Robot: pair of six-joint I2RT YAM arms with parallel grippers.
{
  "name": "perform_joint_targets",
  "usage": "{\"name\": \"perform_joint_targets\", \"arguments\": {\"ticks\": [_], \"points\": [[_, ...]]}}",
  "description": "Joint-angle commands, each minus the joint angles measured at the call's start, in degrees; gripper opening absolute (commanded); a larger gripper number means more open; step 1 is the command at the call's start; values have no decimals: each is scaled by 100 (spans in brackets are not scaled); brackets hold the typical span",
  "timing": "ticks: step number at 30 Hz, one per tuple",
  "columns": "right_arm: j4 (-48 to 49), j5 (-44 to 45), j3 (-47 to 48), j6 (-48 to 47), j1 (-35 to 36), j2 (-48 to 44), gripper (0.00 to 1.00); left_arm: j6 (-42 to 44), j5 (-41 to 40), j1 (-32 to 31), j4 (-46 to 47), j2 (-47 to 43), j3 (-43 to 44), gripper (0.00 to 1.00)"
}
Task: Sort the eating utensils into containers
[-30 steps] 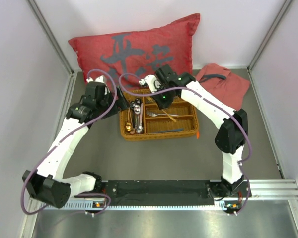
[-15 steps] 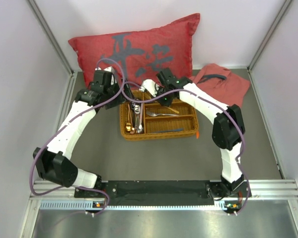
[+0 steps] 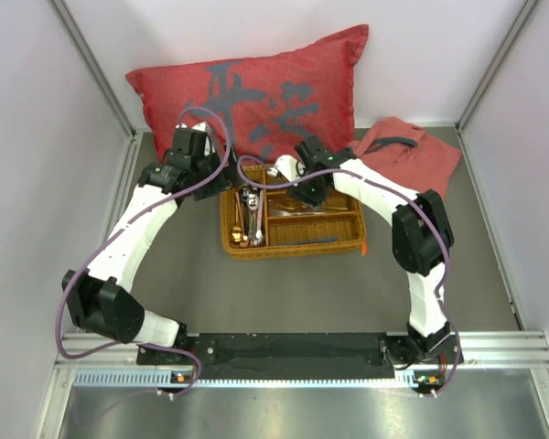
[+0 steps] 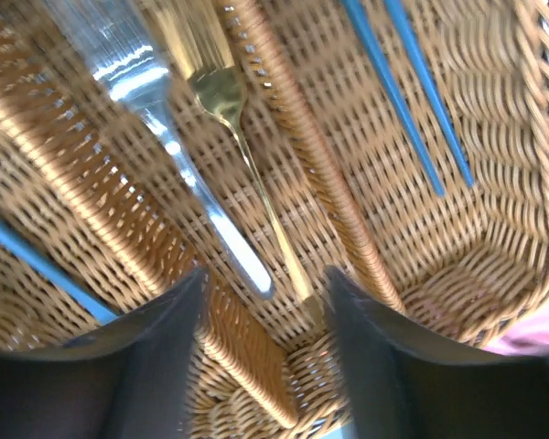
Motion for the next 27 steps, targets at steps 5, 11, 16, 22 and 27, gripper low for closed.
{"name": "perform_joint_targets", "arguments": {"ticks": [5,11,16,22,27], "points": [[940,844,-101,656,-33,-1192,99,98,318,7,176,33,301,98],[-137,1668,723,2228,-279,-1300,99,265,28,200,-315,463,573,98],[-1423,1917,1235,3634,-1068,-975,99,414,123,673,-518,824,477,98],[-1758,828,779,4287,-1834,-992,99,914,388,947,-790,1518,599,98],[-1758,204,541,4446,-2090,-957,99,1241,160,956,-1334,2309,986,98]]}}
